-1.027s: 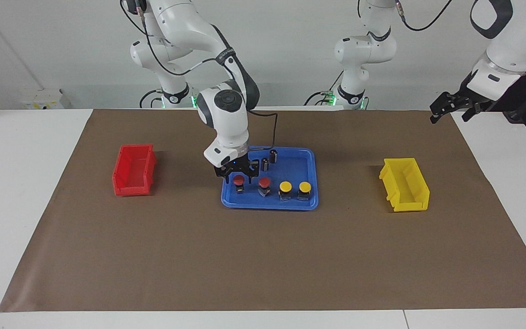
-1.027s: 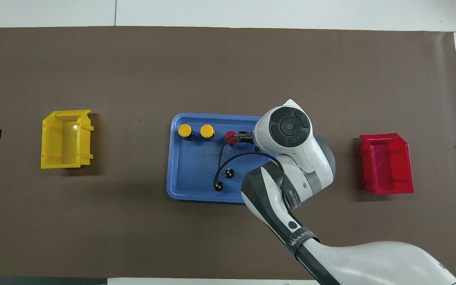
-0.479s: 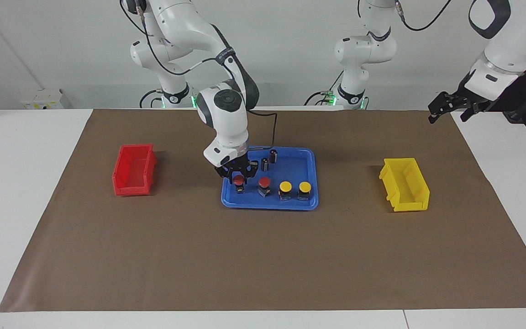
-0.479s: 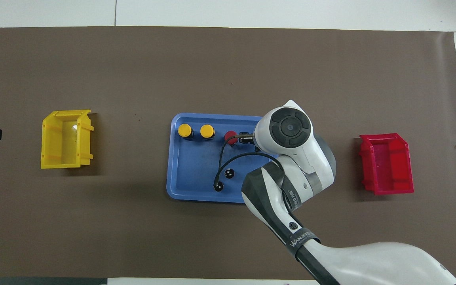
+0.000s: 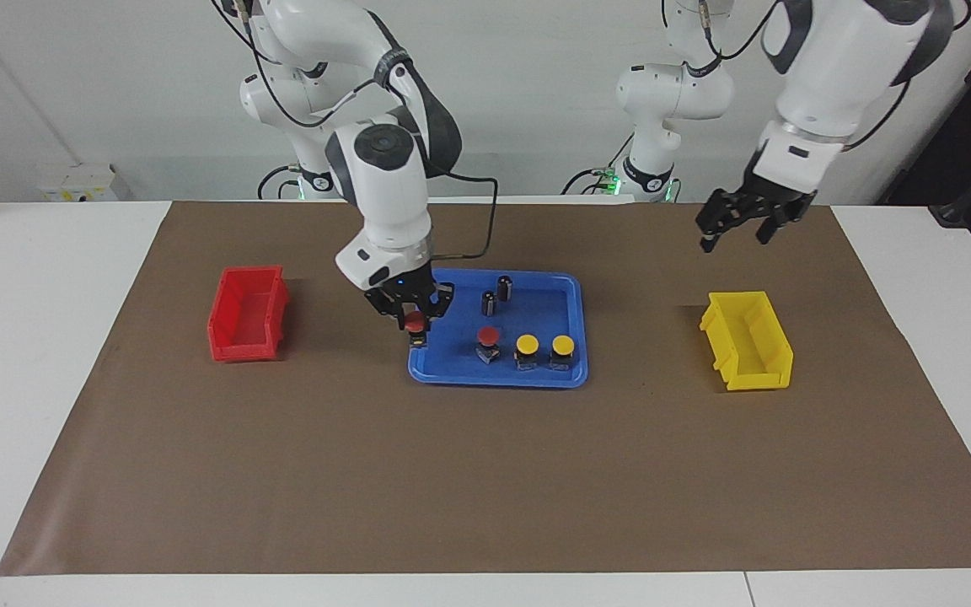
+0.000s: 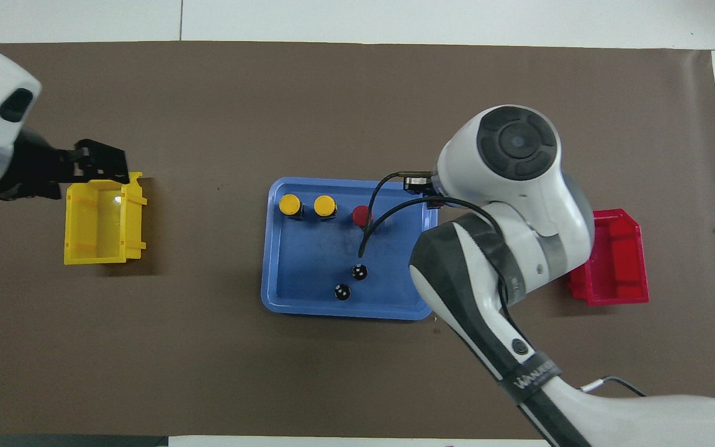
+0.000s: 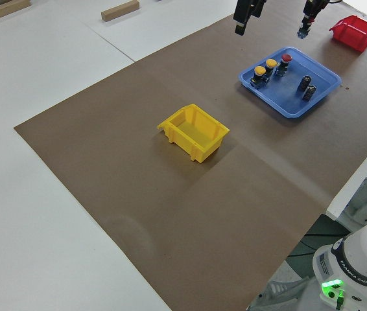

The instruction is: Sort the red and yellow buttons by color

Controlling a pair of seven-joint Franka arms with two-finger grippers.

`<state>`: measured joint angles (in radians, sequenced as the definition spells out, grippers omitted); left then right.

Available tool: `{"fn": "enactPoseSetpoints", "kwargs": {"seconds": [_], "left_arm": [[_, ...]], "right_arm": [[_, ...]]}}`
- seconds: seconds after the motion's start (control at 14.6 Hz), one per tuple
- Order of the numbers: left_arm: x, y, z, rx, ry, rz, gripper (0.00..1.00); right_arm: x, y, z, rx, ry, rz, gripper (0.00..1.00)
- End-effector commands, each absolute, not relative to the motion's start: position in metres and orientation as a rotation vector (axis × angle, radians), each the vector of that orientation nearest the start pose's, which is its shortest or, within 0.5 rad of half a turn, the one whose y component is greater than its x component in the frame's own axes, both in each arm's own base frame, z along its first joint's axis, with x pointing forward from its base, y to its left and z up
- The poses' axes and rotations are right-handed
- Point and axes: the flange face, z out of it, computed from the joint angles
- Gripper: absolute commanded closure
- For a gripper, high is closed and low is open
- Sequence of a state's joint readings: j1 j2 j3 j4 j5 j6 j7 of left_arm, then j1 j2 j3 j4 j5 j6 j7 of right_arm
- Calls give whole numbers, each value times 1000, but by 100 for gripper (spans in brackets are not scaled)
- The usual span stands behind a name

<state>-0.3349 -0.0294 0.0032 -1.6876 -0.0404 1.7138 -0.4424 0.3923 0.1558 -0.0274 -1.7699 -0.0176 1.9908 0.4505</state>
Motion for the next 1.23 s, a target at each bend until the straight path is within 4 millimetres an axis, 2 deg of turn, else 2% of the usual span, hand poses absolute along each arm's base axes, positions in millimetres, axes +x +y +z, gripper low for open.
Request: {"fn": "enactPoseSetpoints", "kwargs": {"seconds": [0.0,0.07,0.14,0.21,0.34,0.41,0.48,0.55,0.68,0.82,1.1,1.16], "left_arm": [[517,-240,549,-3207,-229,-48,0],[514,-260,520,-3200,-199,-21,0],[510,-284,490,-3197,-162,-9,3],[513,-299,466,-3194,-194,-10,7],[521,-307,446,-3197,-210,-23,23],[523,-310,438,-3196,-211,-23,28],[520,-317,432,-3193,-194,-16,31],[515,-330,418,-3183,-166,12,32],[515,-335,403,-3180,-164,12,35],[515,-345,388,-3187,-147,-4,35],[524,-354,359,-3193,-188,-30,35],[526,-353,357,-3195,-190,-41,35]], "right_arm": [[555,131,503,-3134,41,-45,74],[546,104,505,-3136,11,-30,74],[535,67,502,-3138,-37,-5,74],[527,38,498,-3138,-71,15,74],[513,-23,478,-3132,-112,55,74],[507,-37,474,-3132,-115,45,74],[503,-46,468,-3131,-93,52,74],[496,-57,465,-3130,-60,61,74],[488,-60,453,-3129,-45,73,74],[478,-69,426,-3129,-9,63,74],[464,-64,395,-3118,-14,60,74],[460,-64,393,-3122,-17,32,74]]}}
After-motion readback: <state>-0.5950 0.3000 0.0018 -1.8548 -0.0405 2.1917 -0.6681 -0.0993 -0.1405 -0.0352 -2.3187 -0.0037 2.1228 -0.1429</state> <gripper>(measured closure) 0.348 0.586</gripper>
